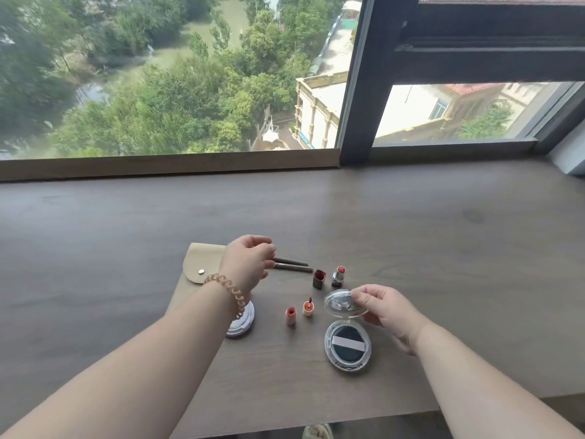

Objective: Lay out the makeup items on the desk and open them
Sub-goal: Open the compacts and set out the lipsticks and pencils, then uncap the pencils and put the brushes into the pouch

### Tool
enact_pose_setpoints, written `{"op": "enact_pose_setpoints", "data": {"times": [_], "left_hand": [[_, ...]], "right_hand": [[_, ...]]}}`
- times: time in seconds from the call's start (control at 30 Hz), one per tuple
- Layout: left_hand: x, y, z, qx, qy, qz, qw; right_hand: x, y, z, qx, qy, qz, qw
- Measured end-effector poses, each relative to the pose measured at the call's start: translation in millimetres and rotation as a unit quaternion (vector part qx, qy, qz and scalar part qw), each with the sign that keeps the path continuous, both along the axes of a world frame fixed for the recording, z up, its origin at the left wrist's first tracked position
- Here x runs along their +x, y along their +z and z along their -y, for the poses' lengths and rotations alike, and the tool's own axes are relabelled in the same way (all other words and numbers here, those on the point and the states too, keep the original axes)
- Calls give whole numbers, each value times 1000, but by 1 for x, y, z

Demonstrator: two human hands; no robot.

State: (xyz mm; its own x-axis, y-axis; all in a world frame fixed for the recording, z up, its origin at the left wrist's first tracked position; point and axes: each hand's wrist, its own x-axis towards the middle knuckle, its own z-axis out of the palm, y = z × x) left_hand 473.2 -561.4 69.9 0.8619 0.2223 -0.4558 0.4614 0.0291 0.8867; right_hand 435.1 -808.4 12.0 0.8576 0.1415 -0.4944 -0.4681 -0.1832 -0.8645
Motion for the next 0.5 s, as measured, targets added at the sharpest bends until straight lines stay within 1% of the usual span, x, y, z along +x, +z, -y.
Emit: {"op": "enact_pose_setpoints", "data": {"times": [0.07, 0.13, 0.23, 0.3, 0.37, 0.43, 0.5], "left_hand": [[9, -11, 1, 51, -23, -4, 998], [18, -23, 1, 132, -56, 0, 990], [28, -36, 2, 270, -130, 10, 954], [36, -42, 3, 354, -185, 16, 916], [44, -49, 4, 428, -244, 23, 870], [52, -55, 5, 491, -304, 12, 816], [57, -58, 7, 554, -357, -9, 752]], "right_hand": [[3, -4, 1, -1, 18, 1, 1000], [4, -6, 3, -1, 32, 4, 999], [6, -4, 5, -31, 63, 23, 997], [7, -2, 6, -71, 96, 47, 992], [8, -1, 7, -102, 115, 65, 986], [8, 1, 8, -117, 124, 74, 983], [9, 2, 11, -147, 129, 89, 977]]}}
